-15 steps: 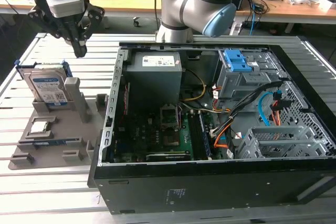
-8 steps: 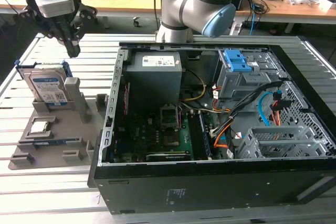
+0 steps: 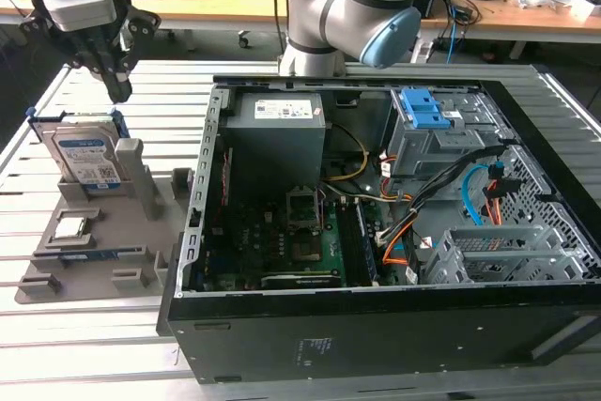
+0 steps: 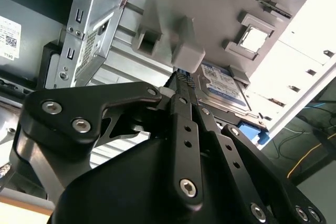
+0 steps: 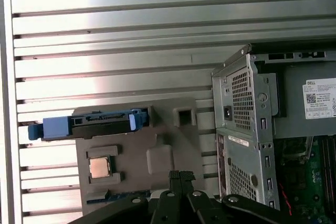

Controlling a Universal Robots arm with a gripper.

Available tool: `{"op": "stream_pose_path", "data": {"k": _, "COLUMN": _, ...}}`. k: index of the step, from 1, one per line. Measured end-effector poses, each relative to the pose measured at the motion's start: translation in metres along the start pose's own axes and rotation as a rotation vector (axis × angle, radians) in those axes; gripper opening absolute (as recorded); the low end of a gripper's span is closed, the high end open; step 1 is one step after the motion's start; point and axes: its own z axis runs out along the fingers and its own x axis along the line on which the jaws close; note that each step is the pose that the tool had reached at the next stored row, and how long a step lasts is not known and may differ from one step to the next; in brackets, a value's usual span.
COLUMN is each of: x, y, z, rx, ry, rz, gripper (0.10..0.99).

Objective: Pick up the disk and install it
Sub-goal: 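Reach for the disk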

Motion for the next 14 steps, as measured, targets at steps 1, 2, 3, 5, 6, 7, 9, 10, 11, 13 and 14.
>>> {"op": "stream_pose_path", "data": {"k": 1, "x": 0.0018, "y": -0.0001, "z": -0.0001, "rx": 0.0, "ry": 0.0, "rz": 0.0, "gripper": 0.106}}
{"op": "stream_pose_path", "data": {"k": 2, "x": 0.0028, "y": -0.0002, "z": -0.0001, "rx": 0.0, "ry": 0.0, "rz": 0.0, "gripper": 0.106}}
{"op": "stream_pose_path", "data": {"k": 3, "x": 0.0044, "y": -0.0003, "z": -0.0001, "rx": 0.0, "ry": 0.0, "rz": 0.0, "gripper": 0.106}}
{"op": "stream_pose_path", "data": {"k": 5, "x": 0.0074, "y": -0.0005, "z": -0.0002, "rx": 0.0, "ry": 0.0, "rz": 0.0, "gripper": 0.106}}
{"op": "stream_pose_path", "data": {"k": 6, "x": 0.0084, "y": -0.0006, "z": -0.0002, "rx": 0.0, "ry": -0.0001, "rz": 0.0, "gripper": 0.106}}
{"op": "stream_pose_path", "data": {"k": 7, "x": 0.0104, "y": -0.0008, "z": -0.0003, "rx": 0.0, "ry": 0.0, "rz": 0.0, "gripper": 0.106}}
{"op": "stream_pose_path", "data": {"k": 9, "x": 0.0155, "y": -0.0012, "z": -0.0004, "rx": 0.0, "ry": 0.0, "rz": 0.0, "gripper": 0.106}}
{"op": "stream_pose_path", "data": {"k": 10, "x": 0.0168, "y": -0.0013, "z": -0.0005, "rx": 0.0, "ry": 0.0, "rz": 0.0, "gripper": 0.106}}
{"op": "stream_pose_path", "data": {"k": 11, "x": 0.0179, "y": -0.0014, "z": -0.0005, "rx": 0.0, "ry": 0.0, "rz": 0.0, "gripper": 0.106}}
{"op": "stream_pose_path", "data": {"k": 13, "x": 0.0219, "y": -0.0016, "z": -0.0006, "rx": 0.0, "ry": 0.0, "rz": 0.0, "gripper": 0.106}}
{"op": "stream_pose_path", "data": {"k": 14, "x": 0.0236, "y": -0.0018, "z": -0.0006, "rx": 0.0, "ry": 0.0, "rz": 0.0, "gripper": 0.106}}
